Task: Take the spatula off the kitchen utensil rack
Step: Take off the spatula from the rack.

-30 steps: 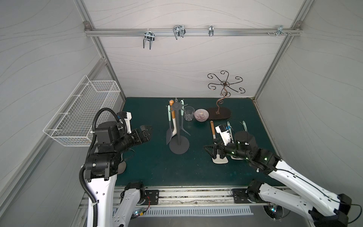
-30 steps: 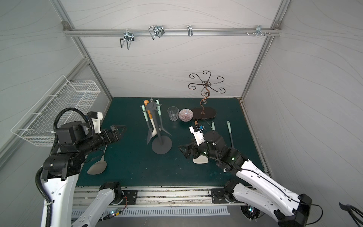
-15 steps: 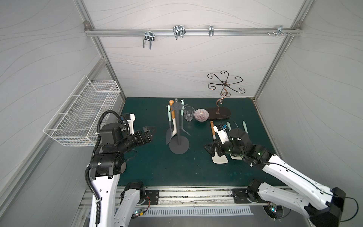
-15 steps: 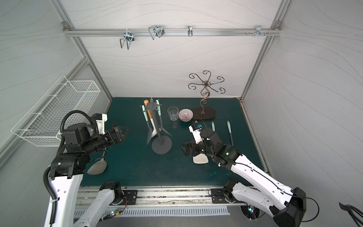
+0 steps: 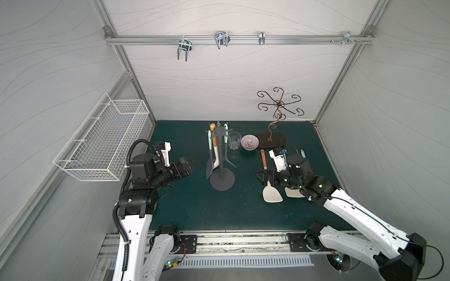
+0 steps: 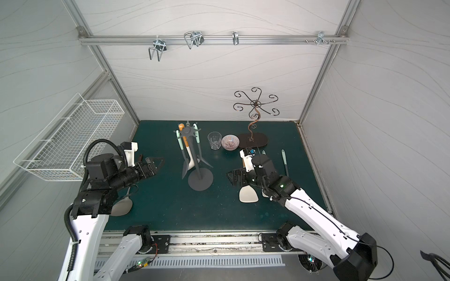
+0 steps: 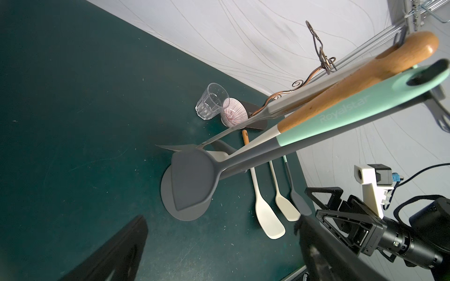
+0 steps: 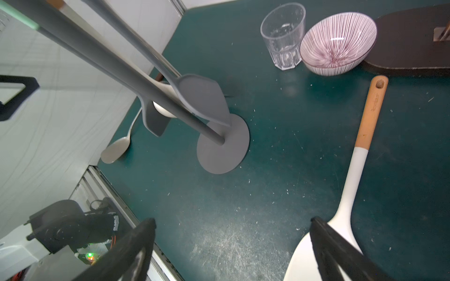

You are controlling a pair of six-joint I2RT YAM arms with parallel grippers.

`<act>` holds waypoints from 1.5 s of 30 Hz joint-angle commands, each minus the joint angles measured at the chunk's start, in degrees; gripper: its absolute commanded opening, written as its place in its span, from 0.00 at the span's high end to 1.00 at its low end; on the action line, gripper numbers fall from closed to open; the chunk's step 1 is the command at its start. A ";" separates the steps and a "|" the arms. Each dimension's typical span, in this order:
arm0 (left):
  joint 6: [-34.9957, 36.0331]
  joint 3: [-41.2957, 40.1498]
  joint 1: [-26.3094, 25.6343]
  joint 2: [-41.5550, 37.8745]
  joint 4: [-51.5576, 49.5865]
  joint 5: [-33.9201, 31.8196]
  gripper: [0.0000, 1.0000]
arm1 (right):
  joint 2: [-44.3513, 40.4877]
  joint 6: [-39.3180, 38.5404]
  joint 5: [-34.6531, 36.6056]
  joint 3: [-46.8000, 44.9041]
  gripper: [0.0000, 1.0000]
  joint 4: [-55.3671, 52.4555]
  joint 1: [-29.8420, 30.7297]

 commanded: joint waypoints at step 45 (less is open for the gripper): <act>23.81 10.29 -9.30 18.02 18.77 9.65 0.39 | 0.25 -1.87 -22.88 -1.76 0.01 7.23 -9.86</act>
